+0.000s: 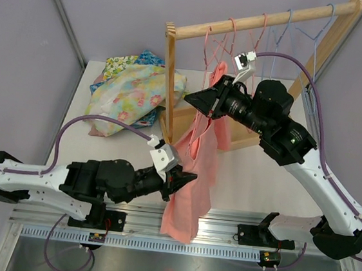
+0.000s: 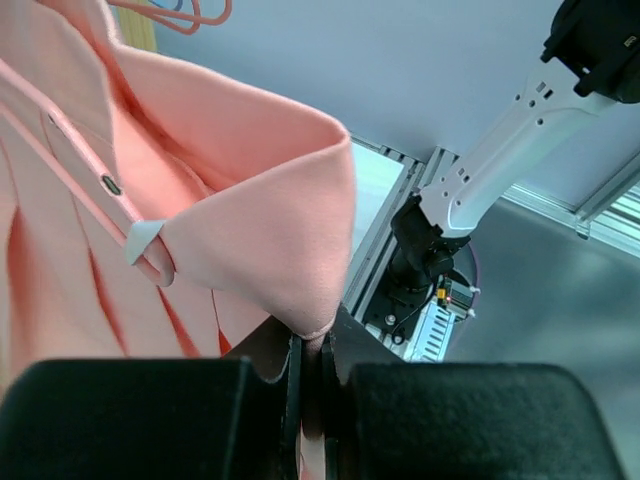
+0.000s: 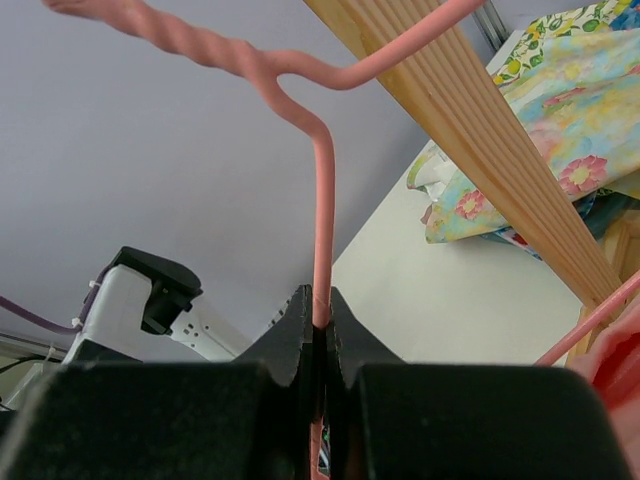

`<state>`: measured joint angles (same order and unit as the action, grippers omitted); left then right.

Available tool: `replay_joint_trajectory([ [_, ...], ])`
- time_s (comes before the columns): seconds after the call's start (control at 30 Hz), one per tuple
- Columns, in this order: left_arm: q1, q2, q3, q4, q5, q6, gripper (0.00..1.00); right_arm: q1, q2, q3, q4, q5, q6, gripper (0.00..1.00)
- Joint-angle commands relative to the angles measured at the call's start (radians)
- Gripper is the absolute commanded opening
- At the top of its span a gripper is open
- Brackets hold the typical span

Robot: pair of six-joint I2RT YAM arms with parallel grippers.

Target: Remove the skirt from the hanger

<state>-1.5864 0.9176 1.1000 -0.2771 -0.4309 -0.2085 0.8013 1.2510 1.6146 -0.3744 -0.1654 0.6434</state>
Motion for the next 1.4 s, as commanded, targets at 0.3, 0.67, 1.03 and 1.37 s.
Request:
replay_joint_trajectory([
  [0.3,-0.193,0.075,-0.008,-0.036,-0.167,-0.034,0.00,-0.005,-0.013,0.083,0.081,0.089,-0.093,0.00],
  [0.67,-0.273,0.038,-0.104,-0.077,-0.276,-0.130,0.00,-0.004,-0.018,0.277,-0.081,-0.029,0.008,0.00],
  [1.03,-0.265,-0.083,-0.037,-0.237,-0.621,-0.002,0.00,-0.005,-0.292,0.010,-0.185,-0.212,0.214,0.00],
  [1.37,0.112,-0.050,0.037,-0.221,-0.508,0.250,0.00,-0.005,-0.447,-0.190,-0.237,-0.514,0.306,0.00],
])
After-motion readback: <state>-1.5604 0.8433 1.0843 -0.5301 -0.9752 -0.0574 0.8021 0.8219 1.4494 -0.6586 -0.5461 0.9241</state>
